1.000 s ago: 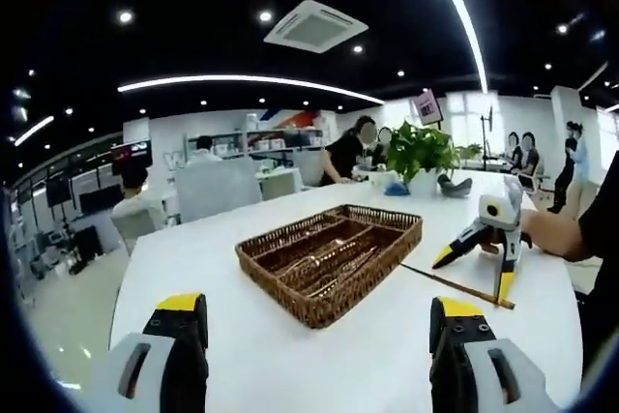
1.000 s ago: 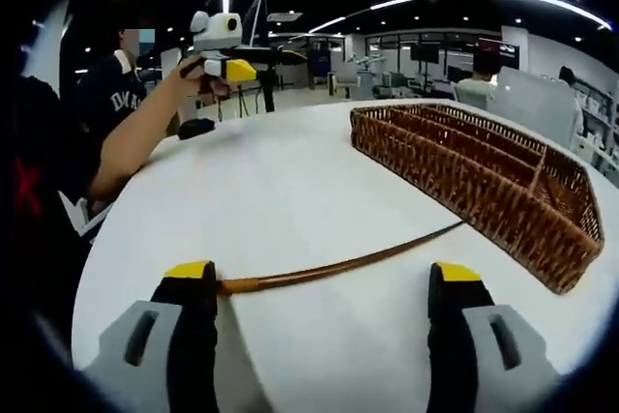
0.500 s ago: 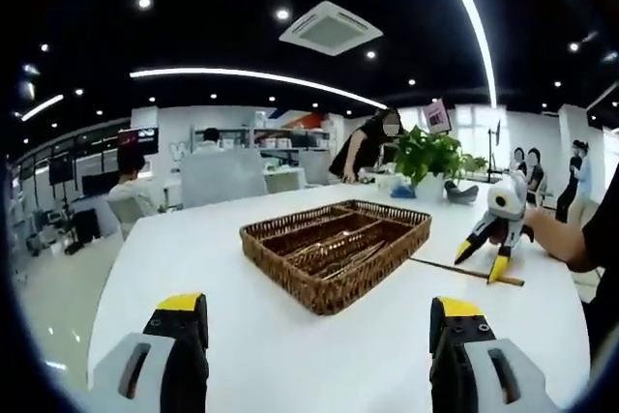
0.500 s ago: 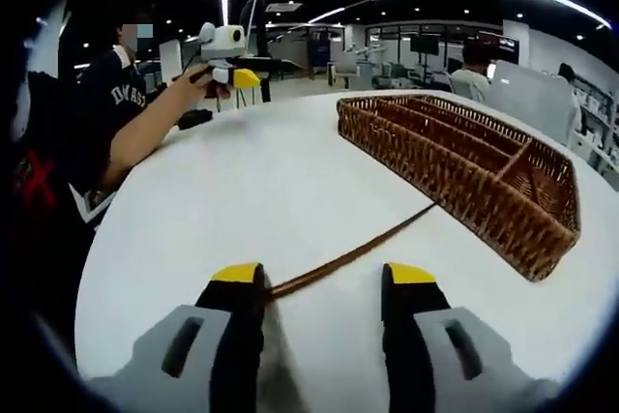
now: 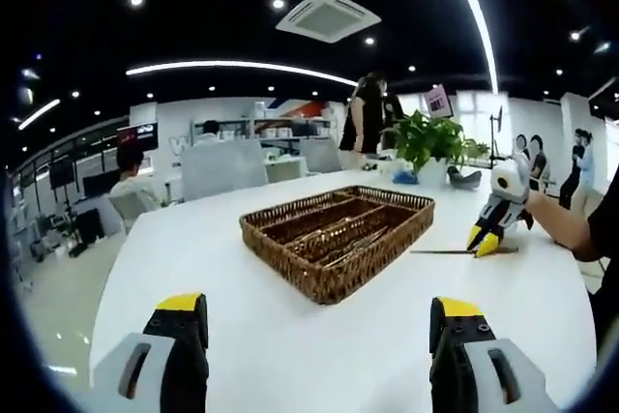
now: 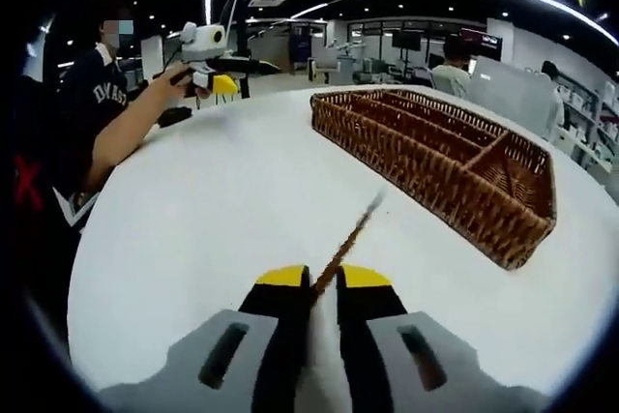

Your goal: Arrange the knives, forks, and spoons in their matching storage slots by inserting each utensil handle-first until every utensil is classified and aligned in the correct compartment

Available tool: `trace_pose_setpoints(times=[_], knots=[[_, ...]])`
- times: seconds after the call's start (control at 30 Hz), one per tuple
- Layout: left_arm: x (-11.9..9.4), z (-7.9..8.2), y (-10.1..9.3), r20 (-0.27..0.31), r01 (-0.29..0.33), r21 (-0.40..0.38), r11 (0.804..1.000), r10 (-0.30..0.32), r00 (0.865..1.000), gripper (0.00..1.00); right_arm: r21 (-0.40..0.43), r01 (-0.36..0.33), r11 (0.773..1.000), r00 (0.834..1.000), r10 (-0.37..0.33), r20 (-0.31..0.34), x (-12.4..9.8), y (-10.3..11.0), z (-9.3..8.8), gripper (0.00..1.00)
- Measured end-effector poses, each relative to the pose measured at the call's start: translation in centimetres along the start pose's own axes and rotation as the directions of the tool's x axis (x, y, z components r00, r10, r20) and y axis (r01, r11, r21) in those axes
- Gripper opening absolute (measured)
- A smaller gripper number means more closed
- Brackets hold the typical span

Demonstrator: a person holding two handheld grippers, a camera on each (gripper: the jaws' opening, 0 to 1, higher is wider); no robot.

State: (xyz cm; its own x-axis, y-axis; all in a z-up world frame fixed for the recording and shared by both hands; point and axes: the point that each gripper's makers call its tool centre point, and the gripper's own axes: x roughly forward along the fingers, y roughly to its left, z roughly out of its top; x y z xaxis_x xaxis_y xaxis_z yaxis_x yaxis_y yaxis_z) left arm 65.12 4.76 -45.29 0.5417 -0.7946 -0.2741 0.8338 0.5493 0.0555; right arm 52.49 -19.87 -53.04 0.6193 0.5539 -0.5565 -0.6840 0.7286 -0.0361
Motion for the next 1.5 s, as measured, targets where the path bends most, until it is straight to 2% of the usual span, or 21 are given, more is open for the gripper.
trace_pose_setpoints(times=[0.07,0.3,0.33,0.4,0.43,0.47,0.5,0.6,0.63,0.73,0.83,0.9,1.0,1.13,1.2,1.23,1.3,1.37,1.4,1.43,1.5], knots=[[0.0,0.1,0.0,0.008,0.006,-0.008,1.0,-0.006,1.0,0.97,-0.025,0.0,1.0,1.0,0.0,0.003,-0.1,0.0,-0.1,0.04],[0.0,-0.1,0.1,0.003,-0.002,-0.003,1.0,0.002,1.0,0.97,0.002,0.008,1.0,1.0,-0.008,0.023,0.0,-0.3,-0.2,0.04],[0.0,-0.1,0.0,0.004,0.002,-0.005,1.0,-0.002,1.0,0.97,-0.028,0.033,0.999,0.999,-0.032,0.028,-0.1,-0.7,-0.1,0.08],[0.0,-0.1,0.0,0.003,0.0,-0.002,1.0,0.0,1.0,0.98,-0.021,0.019,1.0,1.0,-0.019,0.017,-0.6,-0.9,-0.4,0.15],[0.0,-0.2,0.1,-0.001,-0.003,-0.005,1.0,0.003,1.0,0.99,0.001,-0.002,1.0,0.998,0.002,0.063,-1.6,-1.1,0.3,0.15],[0.0,-0.3,0.2,-0.002,-0.01,-0.012,1.0,0.01,1.0,1.0,0.059,0.023,0.998,0.993,-0.03,0.114,-2.6,-2.3,1.2,0.15],[0.0,-0.3,0.3,0.0,-0.014,-0.014,1.0,0.014,1.0,1.0,0.086,0.018,0.996,0.993,-0.028,0.118,-3.3,-2.6,1.2,0.17],[-0.1,-0.3,0.4,-0.001,-0.015,-0.015,1.0,0.015,1.0,1.0,0.069,0.021,0.997,0.993,-0.029,0.111,-4.5,-3.0,0.5,0.34],[-0.1,-0.2,0.4,0.002,-0.017,-0.014,1.0,0.017,1.0,1.0,0.009,0.027,1.0,0.995,-0.028,0.101,-4.8,-3.3,0.2,0.4],[-0.2,0.1,0.0,0.017,-0.005,-0.02,1.0,0.005,1.0,1.0,0.021,0.014,1.0,0.995,-0.017,0.103,-5.7,-3.4,-0.4,0.54],[-0.2,0.3,-0.1,0.022,-0.001,-0.019,1.0,0.001,1.0,1.0,-0.018,0.001,1.0,1.0,-0.001,0.024,-6.3,-2.9,-2.4,0.72],[-0.2,0.2,-0.2,0.022,0.0,-0.021,1.0,0.001,1.0,1.0,-0.039,-0.006,0.999,1.0,0.006,-0.011,-6.5,-2.7,-3.2,0.76],[-0.1,0.0,0.0,0.015,-0.002,-0.019,1.0,0.003,1.0,1.0,-0.04,-0.021,0.999,0.999,0.019,-0.044,-6.6,-2.4,-4.0,0.67],[-0.1,0.1,-0.1,0.016,0.003,-0.018,1.0,-0.003,1.0,1.0,-0.025,-0.022,0.999,0.998,0.021,-0.063,-6.7,-2.7,-4.5,0.41],[-0.1,0.1,-0.1,0.016,0.004,-0.017,1.0,-0.004,1.0,1.0,0.047,-0.056,0.997,0.994,0.06,-0.088,-6.7,-2.2,-5.1,0.34],[-0.1,0.1,-0.1,0.016,0.004,-0.017,1.0,-0.004,1.0,1.0,0.1,-0.025,0.995,0.996,0.034,-0.08,-6.6,-2.6,-5.1,0.33],[-0.1,0.1,-0.2,0.017,0.006,-0.018,1.0,-0.005,1.0,1.0,0.076,-0.05,0.996,0.995,0.056,-0.084,-6.6,-2.7,-5.2,0.27],[-0.1,0.1,-0.2,0.016,0.005,-0.015,1.0,-0.005,1.0,1.0,0.055,-0.044,0.997,0.995,0.049,-0.087,-6.3,-2.8,-5.3,0.09],[0.0,0.2,-0.2,0.017,0.006,-0.014,1.0,-0.005,1.0,1.0,0.058,-0.017,0.998,0.996,0.022,-0.088,-6.2,-3.4,-5.3,0.07],[0.0,0.2,-0.3,0.017,0.008,-0.014,1.0,-0.008,1.0,1.0,0.098,-0.023,0.995,0.996,0.031,-0.087,-6.2,-3.5,-5.2,0.05],[0.0,0.1,-0.3,0.016,0.008,-0.012,1.0,-0.008,1.0,1.0,0.096,-0.03,0.995,0.996,0.037,-0.075,-6.0,-3.4,-4.9,0.05]])
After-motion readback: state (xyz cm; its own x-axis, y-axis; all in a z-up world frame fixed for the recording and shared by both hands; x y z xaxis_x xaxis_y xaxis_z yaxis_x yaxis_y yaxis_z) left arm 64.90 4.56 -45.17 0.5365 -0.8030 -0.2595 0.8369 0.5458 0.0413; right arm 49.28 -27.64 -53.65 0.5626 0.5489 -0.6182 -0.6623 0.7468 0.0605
